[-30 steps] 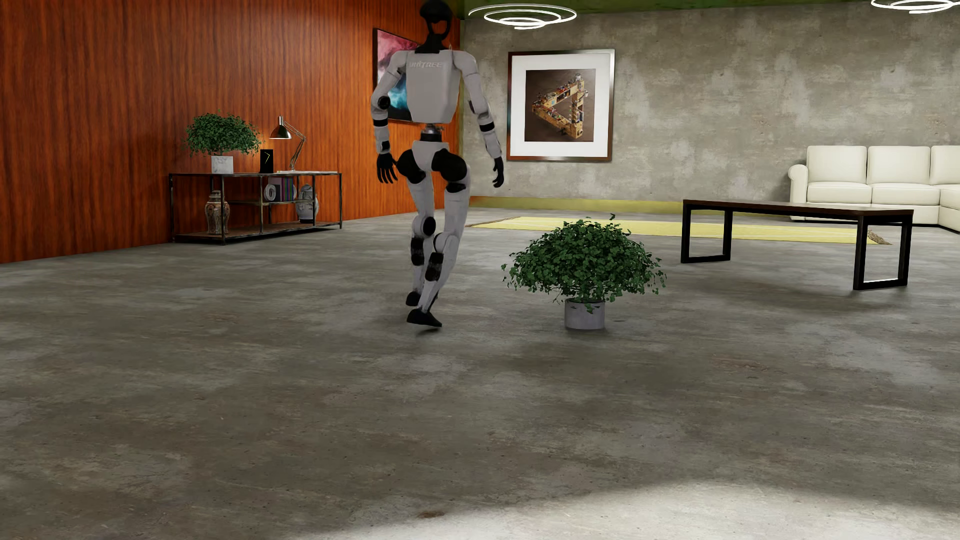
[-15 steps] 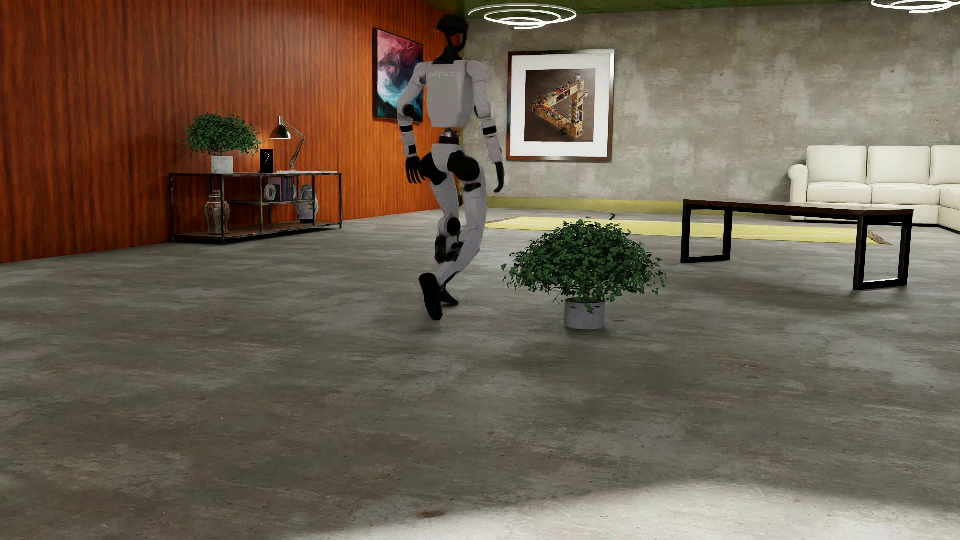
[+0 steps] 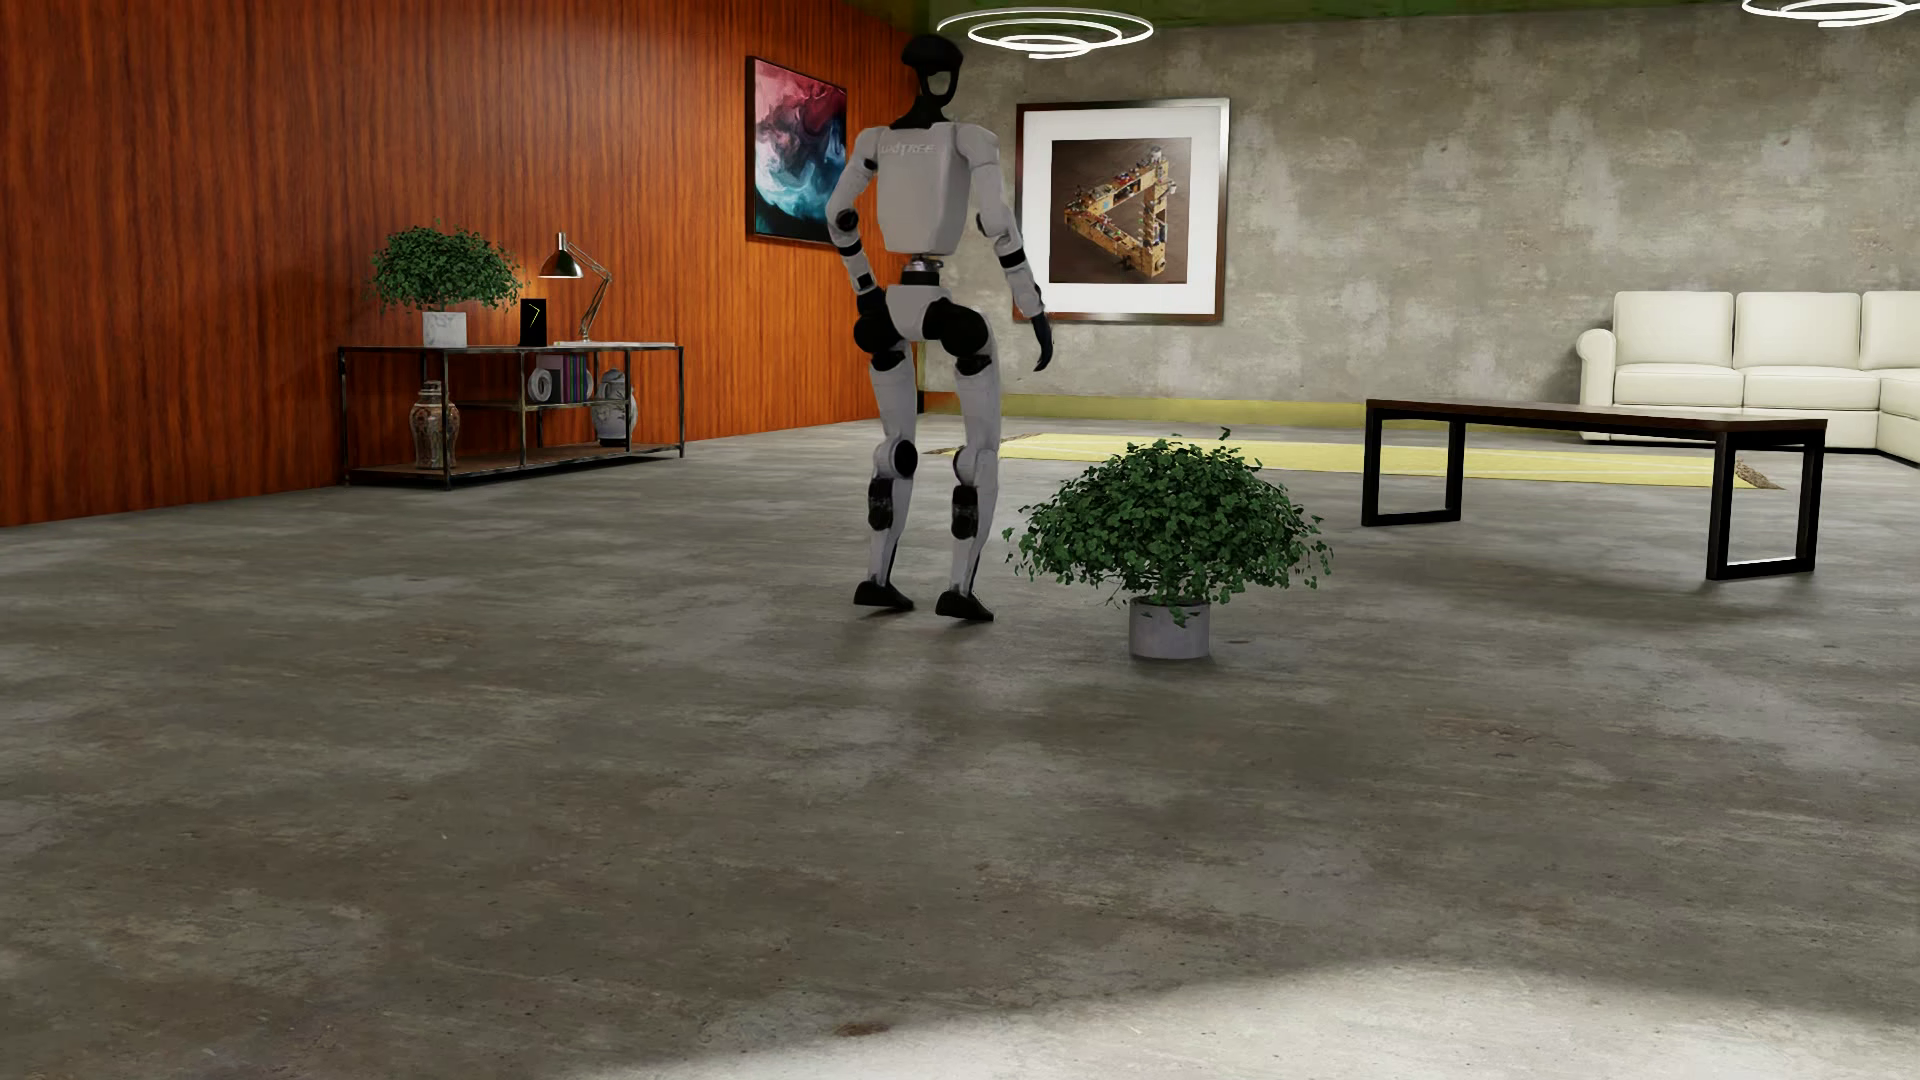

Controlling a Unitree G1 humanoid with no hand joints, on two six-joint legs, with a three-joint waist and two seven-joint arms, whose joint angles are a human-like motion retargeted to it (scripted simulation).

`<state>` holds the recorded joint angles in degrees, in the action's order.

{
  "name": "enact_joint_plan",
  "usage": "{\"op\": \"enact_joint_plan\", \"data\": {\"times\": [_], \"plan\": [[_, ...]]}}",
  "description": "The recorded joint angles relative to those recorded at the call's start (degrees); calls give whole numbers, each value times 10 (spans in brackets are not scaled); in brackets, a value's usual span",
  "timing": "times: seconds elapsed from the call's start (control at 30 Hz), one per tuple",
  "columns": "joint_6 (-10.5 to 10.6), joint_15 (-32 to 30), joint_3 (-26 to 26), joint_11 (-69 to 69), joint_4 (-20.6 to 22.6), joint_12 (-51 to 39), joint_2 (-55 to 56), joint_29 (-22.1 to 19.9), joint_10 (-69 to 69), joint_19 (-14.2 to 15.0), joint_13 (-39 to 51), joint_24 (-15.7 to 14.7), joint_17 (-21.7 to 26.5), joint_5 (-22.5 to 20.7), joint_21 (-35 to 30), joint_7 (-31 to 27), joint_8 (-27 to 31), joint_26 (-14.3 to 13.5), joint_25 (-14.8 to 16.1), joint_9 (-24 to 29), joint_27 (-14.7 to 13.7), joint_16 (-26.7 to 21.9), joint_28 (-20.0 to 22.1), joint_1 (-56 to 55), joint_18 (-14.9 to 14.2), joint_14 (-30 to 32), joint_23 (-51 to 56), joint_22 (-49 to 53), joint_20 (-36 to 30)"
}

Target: Avoid the plant

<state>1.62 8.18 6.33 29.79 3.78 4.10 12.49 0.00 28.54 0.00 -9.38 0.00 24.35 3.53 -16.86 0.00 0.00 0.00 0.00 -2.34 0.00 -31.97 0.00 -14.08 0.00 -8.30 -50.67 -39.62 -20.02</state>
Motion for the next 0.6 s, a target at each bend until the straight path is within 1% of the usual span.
{"op": "enact_joint_plan", "data": {"times": [0.03,0.1,0.17,0.2,0.27,0.33,0.43,0.5,0.6], "plan": [[-12,17,-15,-18,5,7,-17,0,-1,0,-9,0,-7,5,-8,0,0,0,0,-7,0,3,0,3,0,-7,-26,-4,-4],[-29,17,-54,-42,6,28,-37,0,-10,0,-20,0,-17,10,-43,0,0,0,0,-18,0,14,0,18,0,-21,-81,-32,-9],[-34,8,-84,-46,4,55,-41,0,-22,0,-25,0,-21,10,-71,0,0,0,0,-28,0,35,0,38,0,-40,-119,-89,-20],[-35,9,-90,-45,4,69,-41,0,-26,0,-27,0,-22,9,-72,0,0,0,0,-30,0,46,0,47,0,-49,-124,-122,-32],[-37,13,-88,-40,3,94,-39,0,-31,0,-25,0,-21,9,-60,0,0,0,0,-31,0,71,0,59,0,-65,-106,-181,-66],[-38,16,-74,-40,1,113,-40,0,-32,0,-20,0,-24,9,-55,0,0,0,0,-35,0,93,0,66,0,-79,-75,-211,-92],[-40,19,-70,-38,1,127,-40,0,-35,0,-17,0,-27,10,-58,0,0,0,0,-40,0,111,0,72,0,-92,-45,-200,-107],[-42,21,-76,-40,3,126,-38,0,-36,0,-14,0,-25,11,-77,0,0,0,0,-41,0,114,0,73,0,-95,-38,-181,-113],[-42,25,-80,-43,3,119,-40,0,-35,0,-12,0,-28,11,-83,0,0,0,0,-39,0,110,0,71,0,-96,-48,-174,-112]]}}
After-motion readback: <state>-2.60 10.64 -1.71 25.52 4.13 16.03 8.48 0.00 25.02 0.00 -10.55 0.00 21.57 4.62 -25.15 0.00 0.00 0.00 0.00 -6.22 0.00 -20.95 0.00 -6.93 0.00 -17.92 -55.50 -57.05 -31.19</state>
